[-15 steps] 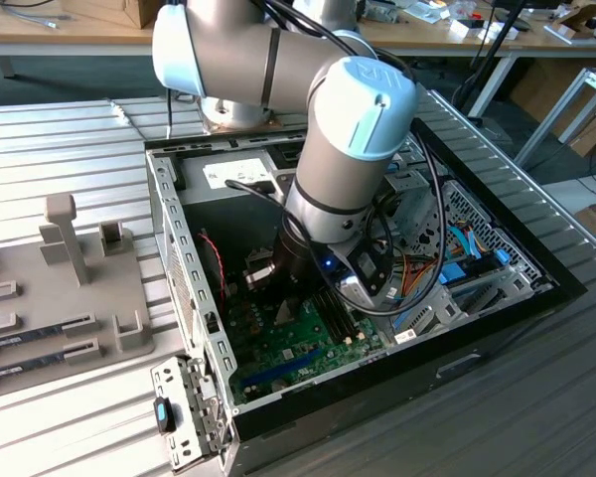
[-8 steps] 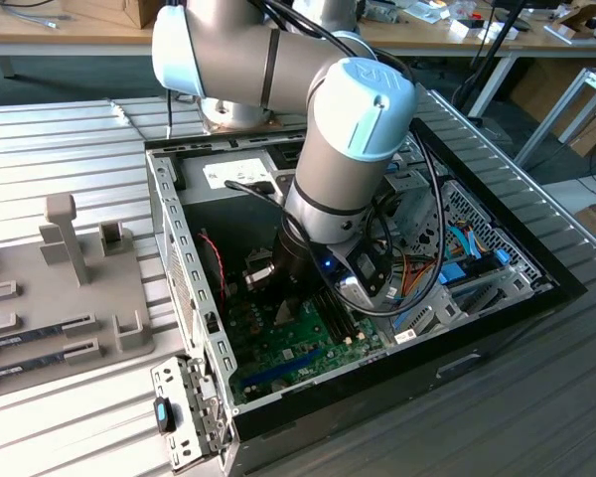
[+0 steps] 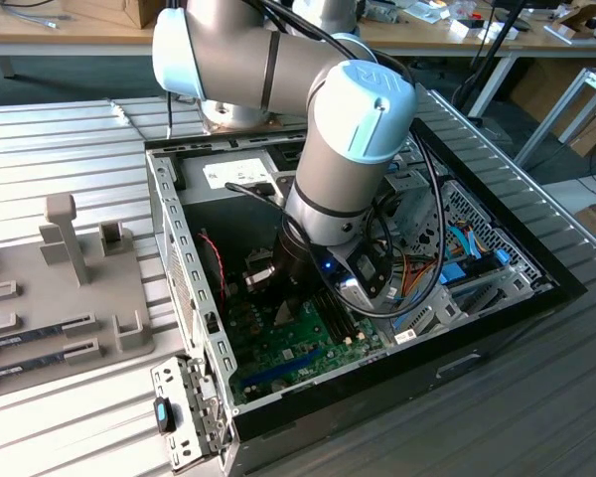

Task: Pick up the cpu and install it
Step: 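Close the cpu cover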

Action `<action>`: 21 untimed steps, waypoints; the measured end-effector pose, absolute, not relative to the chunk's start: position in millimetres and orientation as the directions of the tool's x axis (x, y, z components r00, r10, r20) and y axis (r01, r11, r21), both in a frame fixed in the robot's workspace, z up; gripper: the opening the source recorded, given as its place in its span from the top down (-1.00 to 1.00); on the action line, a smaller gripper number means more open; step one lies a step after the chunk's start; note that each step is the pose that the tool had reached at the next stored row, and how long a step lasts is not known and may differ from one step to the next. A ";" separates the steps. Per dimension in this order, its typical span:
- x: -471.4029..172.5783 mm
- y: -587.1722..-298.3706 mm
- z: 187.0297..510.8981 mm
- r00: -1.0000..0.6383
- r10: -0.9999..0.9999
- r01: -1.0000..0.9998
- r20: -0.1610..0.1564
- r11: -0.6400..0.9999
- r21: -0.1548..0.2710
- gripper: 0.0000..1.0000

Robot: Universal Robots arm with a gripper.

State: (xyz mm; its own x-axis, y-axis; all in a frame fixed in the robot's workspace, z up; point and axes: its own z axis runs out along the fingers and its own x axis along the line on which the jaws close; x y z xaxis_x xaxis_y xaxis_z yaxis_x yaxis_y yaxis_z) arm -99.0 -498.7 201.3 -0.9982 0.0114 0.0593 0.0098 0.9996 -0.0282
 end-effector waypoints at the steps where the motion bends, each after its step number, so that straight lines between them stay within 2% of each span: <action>1: -99.0 -498.7 201.3 -0.998 0.011 0.010 0.059 1.000 -0.028 0.20; 21: -98.5 -498.7 206.7 -0.998 0.010 0.009 0.059 1.000 -0.028 0.22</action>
State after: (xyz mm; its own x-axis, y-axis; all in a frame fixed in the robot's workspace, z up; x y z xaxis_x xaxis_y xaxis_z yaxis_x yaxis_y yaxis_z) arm -98.5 -498.7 206.7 -0.9982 0.0102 0.0592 0.0086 0.9996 -0.0279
